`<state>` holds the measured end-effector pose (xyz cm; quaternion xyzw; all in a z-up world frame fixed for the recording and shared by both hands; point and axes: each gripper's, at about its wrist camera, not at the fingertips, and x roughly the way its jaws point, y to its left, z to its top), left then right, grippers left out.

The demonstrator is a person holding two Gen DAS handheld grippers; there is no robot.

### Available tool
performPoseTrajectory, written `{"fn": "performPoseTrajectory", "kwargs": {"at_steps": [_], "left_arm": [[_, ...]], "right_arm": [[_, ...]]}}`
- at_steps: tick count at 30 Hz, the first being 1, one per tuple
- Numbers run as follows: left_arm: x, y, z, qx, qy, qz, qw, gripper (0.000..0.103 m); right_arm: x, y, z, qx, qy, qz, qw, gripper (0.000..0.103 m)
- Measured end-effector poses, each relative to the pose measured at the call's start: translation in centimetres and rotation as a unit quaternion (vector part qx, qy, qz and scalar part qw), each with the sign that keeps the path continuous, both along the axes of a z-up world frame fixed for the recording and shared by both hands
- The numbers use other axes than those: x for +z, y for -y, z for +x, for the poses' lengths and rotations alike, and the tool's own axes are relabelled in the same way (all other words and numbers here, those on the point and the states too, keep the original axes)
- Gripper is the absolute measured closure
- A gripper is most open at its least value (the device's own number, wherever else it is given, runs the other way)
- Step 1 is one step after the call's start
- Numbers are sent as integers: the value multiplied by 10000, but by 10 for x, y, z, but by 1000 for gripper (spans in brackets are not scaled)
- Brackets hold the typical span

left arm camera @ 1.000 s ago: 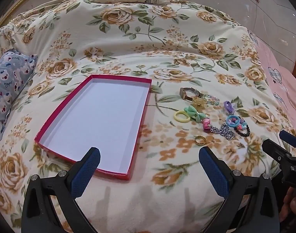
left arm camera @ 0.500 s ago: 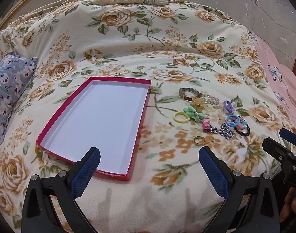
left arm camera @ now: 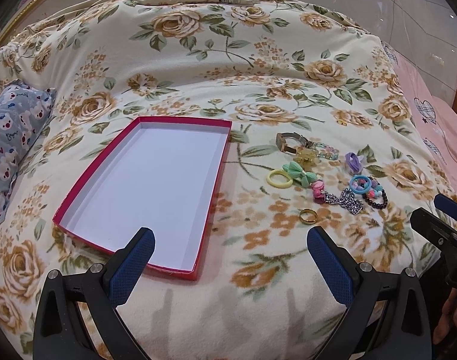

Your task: Organize jewelry

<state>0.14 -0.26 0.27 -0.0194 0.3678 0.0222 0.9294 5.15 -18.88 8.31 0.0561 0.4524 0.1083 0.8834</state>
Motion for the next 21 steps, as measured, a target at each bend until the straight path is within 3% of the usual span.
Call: {"fn": "performPoseTrajectory", "kwargs": {"at_steps": [21], "left_arm": [[-5,4,12,-58,-134,22,9999,1]], "right_arm": [[-4,2,5,-14,-78,79,9999,1]]}}
